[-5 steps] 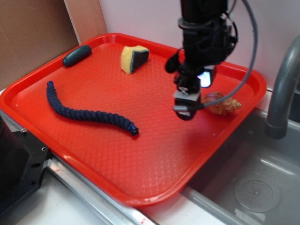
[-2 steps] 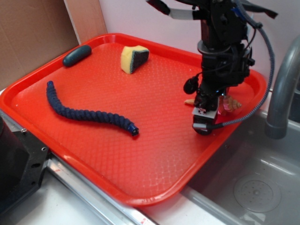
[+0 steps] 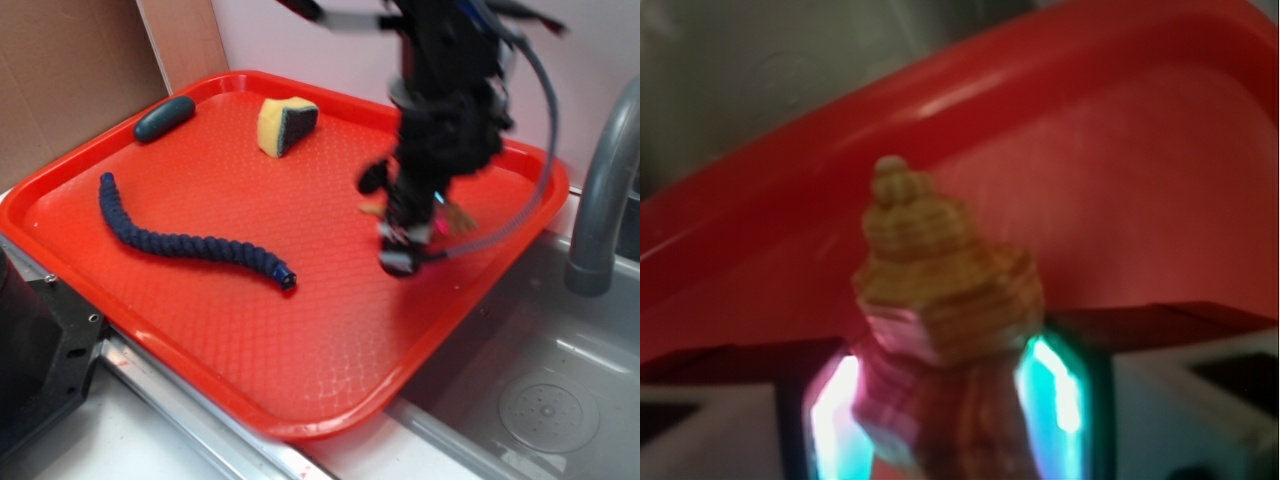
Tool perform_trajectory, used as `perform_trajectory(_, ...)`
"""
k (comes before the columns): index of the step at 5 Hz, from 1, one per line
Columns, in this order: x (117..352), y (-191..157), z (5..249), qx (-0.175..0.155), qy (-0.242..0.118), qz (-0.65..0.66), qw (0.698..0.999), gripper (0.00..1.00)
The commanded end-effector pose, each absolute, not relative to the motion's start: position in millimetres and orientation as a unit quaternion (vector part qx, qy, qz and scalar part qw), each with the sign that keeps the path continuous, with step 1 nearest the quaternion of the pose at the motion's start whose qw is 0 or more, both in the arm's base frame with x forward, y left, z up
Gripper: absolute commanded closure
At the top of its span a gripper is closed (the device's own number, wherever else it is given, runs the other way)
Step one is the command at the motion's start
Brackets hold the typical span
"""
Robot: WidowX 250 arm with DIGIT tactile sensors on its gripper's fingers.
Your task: Grab the shell.
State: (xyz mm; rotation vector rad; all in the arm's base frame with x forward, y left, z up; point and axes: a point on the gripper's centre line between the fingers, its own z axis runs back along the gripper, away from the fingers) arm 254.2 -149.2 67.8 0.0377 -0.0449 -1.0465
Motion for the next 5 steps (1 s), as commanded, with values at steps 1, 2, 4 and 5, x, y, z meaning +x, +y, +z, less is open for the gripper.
perform_trajectory(1,188.8,-91.3,150.6,-0.006,-0.019,-0.3,0.954,1.0)
perform_trajectory(2,173.0,-70.7,158.8,0.033,0.03,-0.209,0.977,1.0)
perform_trajectory(4,182.7,-37.3,184.5,0.038,-0.002,-0.081,0.996,1.0)
perform_trajectory(5,187.9,-33.3,182.0,0.058,0.007,-0.078,0.995,1.0)
